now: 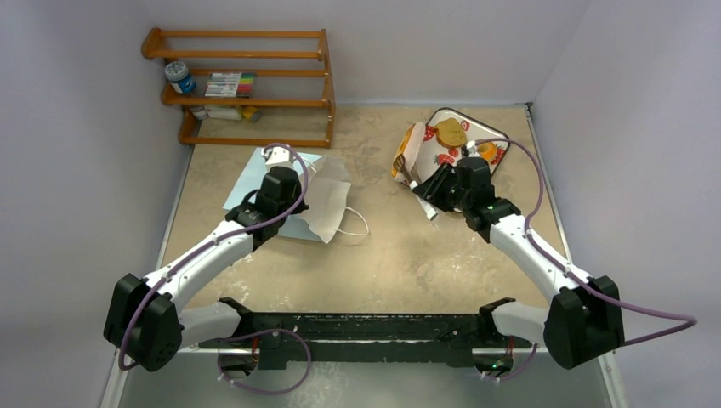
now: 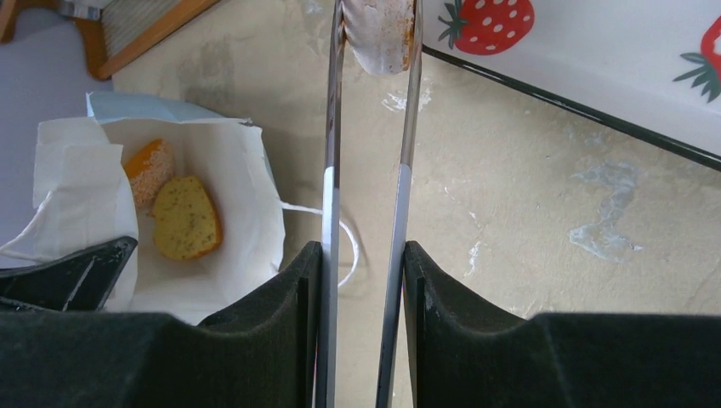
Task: Take the fake bread out of the paper bag
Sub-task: Place the fake bread in the container.
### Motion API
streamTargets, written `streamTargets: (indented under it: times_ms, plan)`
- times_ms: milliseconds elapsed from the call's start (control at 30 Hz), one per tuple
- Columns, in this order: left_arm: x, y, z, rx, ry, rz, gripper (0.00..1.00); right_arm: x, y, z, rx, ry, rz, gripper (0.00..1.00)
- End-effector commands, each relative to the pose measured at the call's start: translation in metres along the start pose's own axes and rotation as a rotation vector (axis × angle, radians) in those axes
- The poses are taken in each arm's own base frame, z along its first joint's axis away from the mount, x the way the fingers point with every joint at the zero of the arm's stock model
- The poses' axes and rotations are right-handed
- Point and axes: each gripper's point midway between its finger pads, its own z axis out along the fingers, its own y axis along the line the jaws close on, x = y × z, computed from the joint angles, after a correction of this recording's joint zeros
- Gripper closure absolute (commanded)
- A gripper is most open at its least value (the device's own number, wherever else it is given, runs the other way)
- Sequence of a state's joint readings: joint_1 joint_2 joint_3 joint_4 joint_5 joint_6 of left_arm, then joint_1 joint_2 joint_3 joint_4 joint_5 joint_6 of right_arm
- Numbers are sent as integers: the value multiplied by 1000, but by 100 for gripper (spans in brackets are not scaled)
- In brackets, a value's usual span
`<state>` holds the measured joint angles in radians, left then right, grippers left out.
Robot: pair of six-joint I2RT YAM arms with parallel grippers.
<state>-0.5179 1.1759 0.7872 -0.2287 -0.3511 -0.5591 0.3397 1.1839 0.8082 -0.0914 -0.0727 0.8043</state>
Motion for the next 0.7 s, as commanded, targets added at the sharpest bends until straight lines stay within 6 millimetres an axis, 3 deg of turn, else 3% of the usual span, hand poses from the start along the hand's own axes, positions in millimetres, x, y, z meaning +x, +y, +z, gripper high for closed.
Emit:
streamTargets:
  times_ms: [0,667]
  plan:
    - [-25,-16,-9,69,-57,-15,100,-20,28,1,-148,-66,36,100]
    - [-27,-18,-9,76,-52,13,100,-12,-4,2,-103,-91,123,100]
